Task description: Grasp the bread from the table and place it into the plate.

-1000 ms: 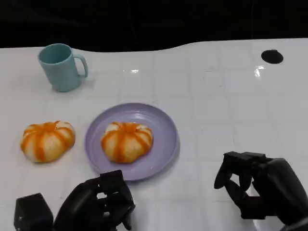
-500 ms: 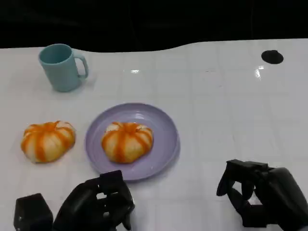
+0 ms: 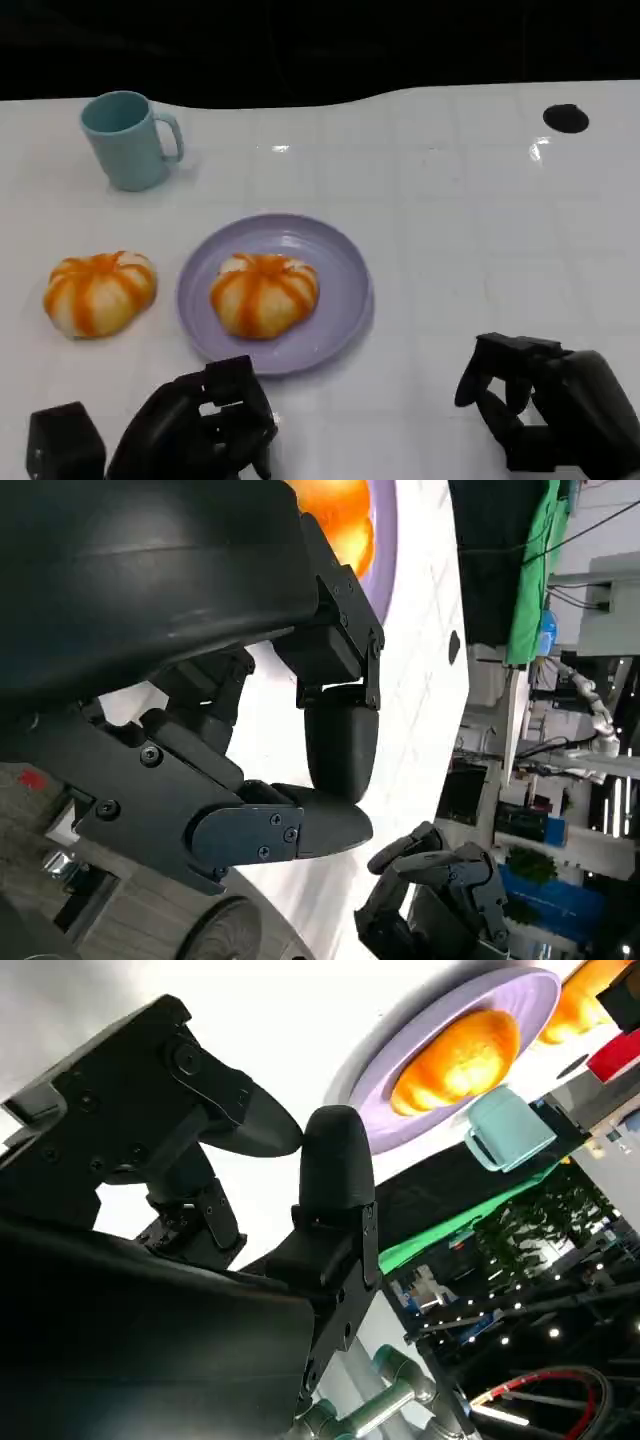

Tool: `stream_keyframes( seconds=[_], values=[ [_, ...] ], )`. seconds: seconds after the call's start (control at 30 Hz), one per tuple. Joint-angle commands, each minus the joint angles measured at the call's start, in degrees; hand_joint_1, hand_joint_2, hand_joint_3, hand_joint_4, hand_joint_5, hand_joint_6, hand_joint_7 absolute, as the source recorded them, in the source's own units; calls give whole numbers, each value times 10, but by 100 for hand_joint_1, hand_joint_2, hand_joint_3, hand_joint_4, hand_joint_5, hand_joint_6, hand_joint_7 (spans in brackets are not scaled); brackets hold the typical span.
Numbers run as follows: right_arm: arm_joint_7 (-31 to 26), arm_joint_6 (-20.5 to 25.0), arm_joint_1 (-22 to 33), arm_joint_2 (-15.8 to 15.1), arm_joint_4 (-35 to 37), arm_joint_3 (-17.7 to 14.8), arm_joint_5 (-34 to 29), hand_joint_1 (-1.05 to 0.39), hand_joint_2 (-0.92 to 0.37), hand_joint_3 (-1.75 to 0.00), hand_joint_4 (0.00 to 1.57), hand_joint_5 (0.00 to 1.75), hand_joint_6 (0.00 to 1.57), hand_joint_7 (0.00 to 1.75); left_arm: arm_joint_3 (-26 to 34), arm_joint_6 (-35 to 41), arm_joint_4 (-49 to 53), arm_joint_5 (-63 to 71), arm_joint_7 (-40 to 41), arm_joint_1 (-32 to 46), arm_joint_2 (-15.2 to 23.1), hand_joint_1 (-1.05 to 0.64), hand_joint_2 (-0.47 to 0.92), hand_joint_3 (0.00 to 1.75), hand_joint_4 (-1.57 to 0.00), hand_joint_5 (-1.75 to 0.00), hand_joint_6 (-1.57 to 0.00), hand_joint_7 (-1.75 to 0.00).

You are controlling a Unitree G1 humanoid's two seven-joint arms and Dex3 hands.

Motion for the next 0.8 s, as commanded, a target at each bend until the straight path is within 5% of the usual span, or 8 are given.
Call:
stream_keyframes(
  seconds=[0.03,0.8],
  values=[
    [-6,-7,-4,-8,9,-3,1,-27,-38,-126,88,175,76,155,4,-7,3,3,3,-5,10,-54,67,62,-81,-175,-77,-140],
    [-18,-17,-6,-12,14,0,-11,-25,-39,-125,88,175,76,152,6,-10,9,4,2,-7,10,-56,67,63,-81,-175,-77,-142]
  ],
)
